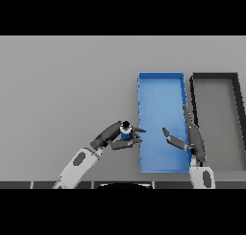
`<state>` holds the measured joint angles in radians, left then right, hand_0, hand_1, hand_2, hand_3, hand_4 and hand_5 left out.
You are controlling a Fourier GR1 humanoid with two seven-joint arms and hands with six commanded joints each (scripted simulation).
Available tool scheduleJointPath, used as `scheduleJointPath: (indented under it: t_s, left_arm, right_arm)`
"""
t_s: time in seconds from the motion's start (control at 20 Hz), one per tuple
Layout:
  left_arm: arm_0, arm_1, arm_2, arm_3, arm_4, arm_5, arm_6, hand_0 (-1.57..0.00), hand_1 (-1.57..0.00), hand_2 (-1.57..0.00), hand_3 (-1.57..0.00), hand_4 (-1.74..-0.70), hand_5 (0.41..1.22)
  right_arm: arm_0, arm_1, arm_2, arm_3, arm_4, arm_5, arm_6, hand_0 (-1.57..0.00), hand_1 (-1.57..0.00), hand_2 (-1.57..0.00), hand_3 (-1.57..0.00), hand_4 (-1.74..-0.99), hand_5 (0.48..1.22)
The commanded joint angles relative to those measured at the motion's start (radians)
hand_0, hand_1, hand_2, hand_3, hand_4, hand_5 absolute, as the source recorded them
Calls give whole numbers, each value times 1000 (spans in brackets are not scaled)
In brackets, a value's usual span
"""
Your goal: Pick up the blue pipe and place it into the blue bin.
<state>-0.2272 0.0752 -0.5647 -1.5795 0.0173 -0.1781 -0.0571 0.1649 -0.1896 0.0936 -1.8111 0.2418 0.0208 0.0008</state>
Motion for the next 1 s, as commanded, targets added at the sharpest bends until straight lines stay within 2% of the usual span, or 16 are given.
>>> scheduleJointPath:
  t_s: [0.0,0.1,0.2,0.25,0.35,0.45,0.55,0.6,0.7,0.8,0.95]
  left_arm:
    - [7,-3,-4,-1,-9,-2,-12,-1571,-1571,-1571,-1571,-1474,1221]
    - [16,0,3,-3,-13,-13,-26,-1571,-1571,-1571,-1571,-1475,1221]
    - [18,-6,8,-4,-18,-21,-21,-1571,-1571,-1571,-1571,-1475,1221]
    - [13,-7,15,-7,-18,-23,-11,-1571,-1571,-1571,-1571,-1475,1221]
    - [16,-10,18,-6,-26,-32,-4,-1571,-1571,-1571,-1571,-1474,1221]
    - [28,-10,17,-26,-30,-43,-4,-1571,-1571,-1571,-1571,-1473,1221]
    - [30,-11,22,-28,-39,-49,-4,-1571,-1571,-1571,-1571,-1473,1221]
    - [30,-12,29,-23,-38,-54,0,-1571,-1571,-1571,-1571,-1473,1221]
    - [29,-19,29,-21,-57,-53,2,-1571,-1571,-1571,-1571,-1474,1221]
    - [24,-25,38,-9,-65,-59,0,-1571,-1571,-1571,-1571,-1474,1221]
    - [27,-34,37,-16,-76,-69,15,-1571,-1571,-1571,-1571,-1475,1221]
  right_arm:
    - [7,8,3,-13,-14,5,-12,1,-11,-3,1,-1194,572]
    - [6,13,-9,-42,-93,43,-80,1,-22,-30,1,-1166,571]
    - [-10,-13,-18,-100,-182,107,-106,1,-14,-25,1,-1175,592]
    - [-27,-34,-20,-118,-212,134,-91,1,-11,-20,1,-1169,597]
    - [-61,-97,-13,-200,-262,189,-32,1,-6,-12,1,-1165,589]
    - [-105,-145,5,-254,-326,240,68,1,-4,-8,1,-1177,567]
    - [-147,-187,41,-292,-338,272,177,1,-2,-4,1,-1194,543]
    - [-174,-201,60,-293,-336,293,201,1,-1,-3,1,-1205,539]
    - [-219,-218,88,-290,-354,338,206,1,-1,-2,1,-1230,531]
    - [-270,-212,125,-294,-362,352,258,1,0,-1,1,-1256,523]
    - [-331,-194,167,-289,-399,370,327,1,0,0,1,-1239,522]
